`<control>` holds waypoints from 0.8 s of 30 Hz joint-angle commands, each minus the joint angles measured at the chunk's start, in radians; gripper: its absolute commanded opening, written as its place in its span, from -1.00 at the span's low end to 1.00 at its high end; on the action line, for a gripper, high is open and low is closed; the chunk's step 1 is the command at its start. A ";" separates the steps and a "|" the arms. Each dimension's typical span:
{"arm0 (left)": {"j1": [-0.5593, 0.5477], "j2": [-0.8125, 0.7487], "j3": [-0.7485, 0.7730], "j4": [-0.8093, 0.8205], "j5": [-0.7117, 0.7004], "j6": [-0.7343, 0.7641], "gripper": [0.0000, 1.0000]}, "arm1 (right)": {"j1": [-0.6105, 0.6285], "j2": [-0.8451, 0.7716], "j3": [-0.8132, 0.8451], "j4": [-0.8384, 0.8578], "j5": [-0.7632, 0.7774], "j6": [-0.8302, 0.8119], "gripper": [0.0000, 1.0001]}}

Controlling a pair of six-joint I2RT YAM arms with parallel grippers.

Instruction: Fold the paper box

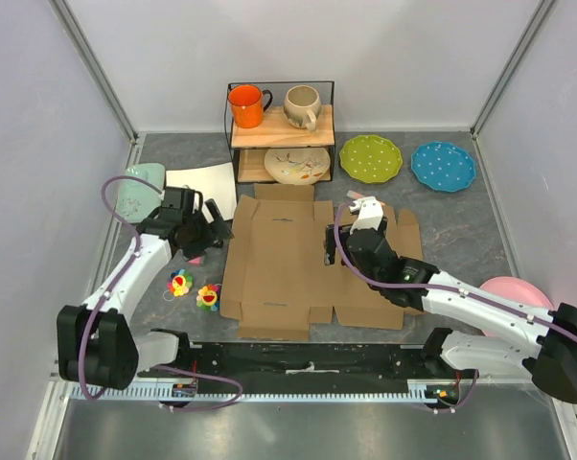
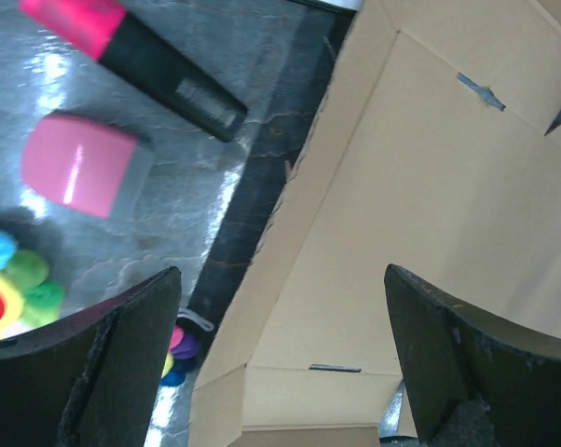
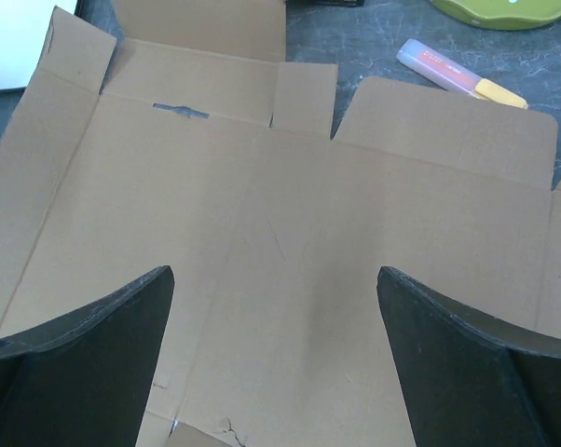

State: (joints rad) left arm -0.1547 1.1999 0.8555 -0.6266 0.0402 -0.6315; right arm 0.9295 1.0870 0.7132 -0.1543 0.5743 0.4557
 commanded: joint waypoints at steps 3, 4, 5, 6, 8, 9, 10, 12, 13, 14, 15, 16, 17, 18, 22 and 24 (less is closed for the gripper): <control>0.000 0.111 -0.004 0.162 0.147 0.027 0.95 | -0.018 -0.019 0.011 0.019 -0.048 0.012 0.96; 0.000 0.133 -0.003 0.165 0.142 0.027 0.95 | -0.018 -0.016 0.017 0.021 -0.054 0.012 0.96; 0.000 0.151 0.002 0.163 0.142 0.029 0.94 | -0.017 -0.013 0.020 0.022 -0.059 0.011 0.96; 0.000 0.168 0.007 0.162 0.142 0.033 0.93 | -0.018 -0.012 0.025 0.019 -0.062 0.011 0.96; -0.002 0.219 0.013 0.153 0.116 0.036 0.90 | -0.018 -0.013 0.029 0.021 -0.065 0.012 0.96; -0.002 0.234 0.016 0.154 0.112 0.041 0.89 | -0.018 -0.015 0.029 0.022 -0.070 0.011 0.96; -0.002 0.257 0.017 0.154 0.103 0.041 0.87 | -0.018 -0.018 0.029 0.019 -0.071 0.012 0.96; -0.002 0.279 0.023 0.160 0.098 0.053 0.84 | -0.020 -0.024 0.025 0.016 -0.076 0.011 0.96; -0.002 0.297 0.025 0.162 0.105 0.053 0.81 | -0.020 -0.027 0.023 0.018 -0.074 0.011 0.96; -0.002 0.303 0.028 0.171 0.116 0.065 0.78 | -0.020 -0.029 0.022 0.018 -0.074 0.011 0.96; -0.006 0.312 0.030 0.177 0.133 0.072 0.71 | -0.018 -0.032 0.019 0.018 -0.073 0.012 0.96; -0.008 0.320 0.031 0.185 0.144 0.075 0.68 | -0.020 -0.033 0.017 0.018 -0.074 0.011 0.96; -0.008 0.329 0.030 0.194 0.157 0.088 0.63 | -0.020 -0.036 0.017 0.018 -0.071 0.012 0.96; -0.014 0.339 0.028 0.196 0.171 0.095 0.55 | -0.020 -0.041 0.015 0.016 -0.071 0.012 0.96; -0.029 0.392 0.033 0.209 0.231 0.122 0.31 | -0.021 -0.058 0.005 0.018 -0.064 0.021 0.96; -0.037 0.415 0.034 0.220 0.266 0.134 0.12 | -0.021 -0.071 -0.004 0.016 -0.065 0.028 0.96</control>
State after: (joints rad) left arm -0.1757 1.5757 0.8562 -0.4507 0.2062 -0.5629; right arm 0.9123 1.0538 0.7132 -0.1532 0.5087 0.4633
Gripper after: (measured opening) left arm 0.643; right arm 0.982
